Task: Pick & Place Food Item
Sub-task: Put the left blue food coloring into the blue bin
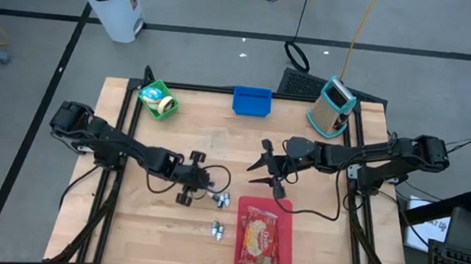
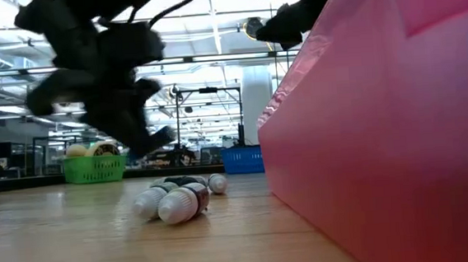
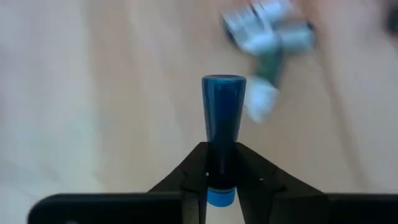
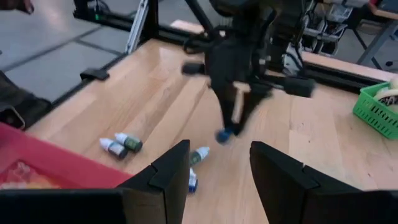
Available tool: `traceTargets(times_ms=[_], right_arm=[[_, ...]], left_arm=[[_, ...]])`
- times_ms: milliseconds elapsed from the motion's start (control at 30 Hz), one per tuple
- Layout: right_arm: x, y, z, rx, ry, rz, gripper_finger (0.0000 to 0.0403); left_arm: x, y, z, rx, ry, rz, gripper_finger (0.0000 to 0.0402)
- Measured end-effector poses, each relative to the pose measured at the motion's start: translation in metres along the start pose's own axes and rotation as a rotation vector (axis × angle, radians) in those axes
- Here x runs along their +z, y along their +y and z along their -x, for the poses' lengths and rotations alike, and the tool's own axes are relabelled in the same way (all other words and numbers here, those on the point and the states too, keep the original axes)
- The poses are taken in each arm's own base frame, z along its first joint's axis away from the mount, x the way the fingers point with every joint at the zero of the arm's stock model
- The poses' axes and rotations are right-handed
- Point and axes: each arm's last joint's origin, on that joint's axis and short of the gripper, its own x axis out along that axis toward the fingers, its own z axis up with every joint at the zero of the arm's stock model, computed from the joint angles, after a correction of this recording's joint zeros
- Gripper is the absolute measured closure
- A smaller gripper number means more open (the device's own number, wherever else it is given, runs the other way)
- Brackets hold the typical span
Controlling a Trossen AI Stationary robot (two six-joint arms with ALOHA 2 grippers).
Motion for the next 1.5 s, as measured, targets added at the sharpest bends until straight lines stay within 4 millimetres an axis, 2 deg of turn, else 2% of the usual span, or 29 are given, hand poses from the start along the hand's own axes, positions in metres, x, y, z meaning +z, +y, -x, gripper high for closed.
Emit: traceTargets(times_ms=[100,233,333,500,700,967,1500], right_arm=[[0.002,-0.001,0.000,-0.027,-0.015,-0.018,0.0248],[0.001,-0.005,0.001,-0.175,0.017,-0.053,0.0248],[0.000,-0.008,0.000,-0.255,0.033,-0.031,0.0248],[-0.006,-0.009,-0.015,-0.260,0.019,0.092,0.0248],[-0.016,-0.014,-0.037,-0.352,-0.017,0.188,0.0237],[-0.014,-0.018,-0.039,-0.427,-0.056,0.208,0.0209],[-0.017,-0.017,-0.041,-0.413,-0.048,0.229,0.0258]], left_arm=[[0.014,0.012,0.010,0.156,-0.015,-0.116,0.0333],[0.041,0.029,0.025,0.350,-0.055,-0.237,0.0338],[0.056,0.040,0.035,0.397,-0.084,-0.279,0.0347],[0.070,0.052,0.046,0.402,-0.135,-0.263,0.0353],[0.073,0.058,0.047,0.421,-0.155,-0.247,0.0350],[0.073,0.060,0.047,0.424,-0.155,-0.242,0.0350],[0.075,0.060,0.048,0.406,-0.190,-0.220,0.0354]])
